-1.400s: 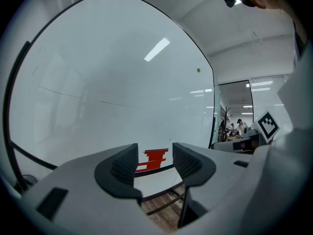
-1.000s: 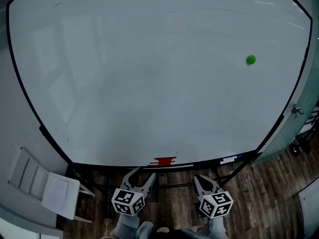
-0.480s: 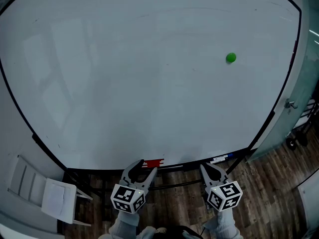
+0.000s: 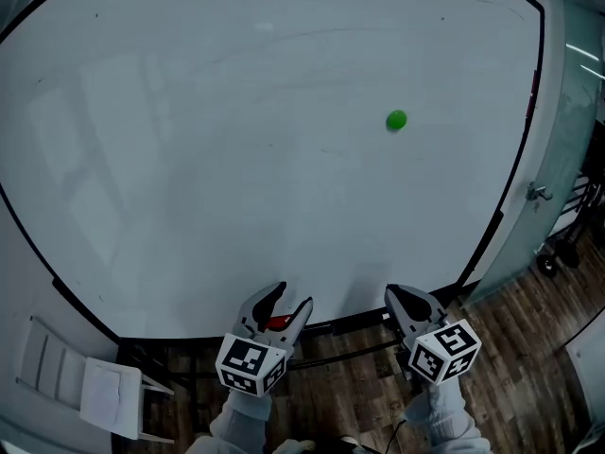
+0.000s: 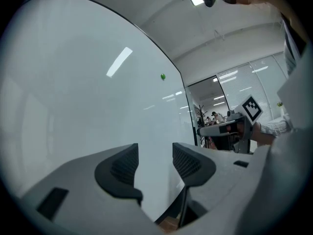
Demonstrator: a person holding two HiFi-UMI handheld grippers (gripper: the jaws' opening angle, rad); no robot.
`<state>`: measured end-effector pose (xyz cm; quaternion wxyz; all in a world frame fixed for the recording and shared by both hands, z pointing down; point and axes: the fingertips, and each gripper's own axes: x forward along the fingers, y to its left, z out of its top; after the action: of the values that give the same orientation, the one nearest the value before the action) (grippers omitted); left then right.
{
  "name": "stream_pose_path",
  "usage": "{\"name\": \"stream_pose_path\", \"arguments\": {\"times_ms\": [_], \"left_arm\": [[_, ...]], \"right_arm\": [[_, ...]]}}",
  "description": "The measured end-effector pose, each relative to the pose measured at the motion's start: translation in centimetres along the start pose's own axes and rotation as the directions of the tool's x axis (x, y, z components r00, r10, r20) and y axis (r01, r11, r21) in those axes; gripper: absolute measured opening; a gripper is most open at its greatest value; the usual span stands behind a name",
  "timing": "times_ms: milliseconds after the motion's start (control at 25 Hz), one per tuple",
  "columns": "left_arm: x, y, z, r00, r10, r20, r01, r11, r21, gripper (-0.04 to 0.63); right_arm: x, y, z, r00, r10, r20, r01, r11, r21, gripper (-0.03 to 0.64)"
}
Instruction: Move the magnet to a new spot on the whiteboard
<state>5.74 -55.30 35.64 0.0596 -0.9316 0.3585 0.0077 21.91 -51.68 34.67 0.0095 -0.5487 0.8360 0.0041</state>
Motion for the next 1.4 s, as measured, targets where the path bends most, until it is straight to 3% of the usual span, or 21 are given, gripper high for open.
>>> {"name": "stream_pose_path", "arguments": {"times_ms": [280,600,920,1400], "left_arm": [[3.1,-1.8,3.4,0.998,-0.042,0.038,0.039,0.997,0.073,0.221],[6.3,-4.0,8.8,0.988,-0.059,0.142,0.036,0.986,0.161,0.221],[8.7,-5.7,14.3,0.972,-0.066,0.223,0.006,0.966,0.259,0.221],[12.6,-7.1,20.7,0.956,-0.035,0.291,-0.088,0.912,0.4,0.221]], "right_arm": [[-0.7,-2.6,4.1,0.998,-0.022,0.056,0.026,0.997,-0.069,0.029],[-1.6,-5.2,7.5,0.994,-0.039,0.1,0.049,0.994,-0.101,0.029],[-2.3,-7.8,11.4,0.984,-0.067,0.163,0.092,0.984,-0.15,0.029],[-3.7,-11.5,14.1,0.975,-0.101,0.2,0.142,0.969,-0.201,0.029]]}}
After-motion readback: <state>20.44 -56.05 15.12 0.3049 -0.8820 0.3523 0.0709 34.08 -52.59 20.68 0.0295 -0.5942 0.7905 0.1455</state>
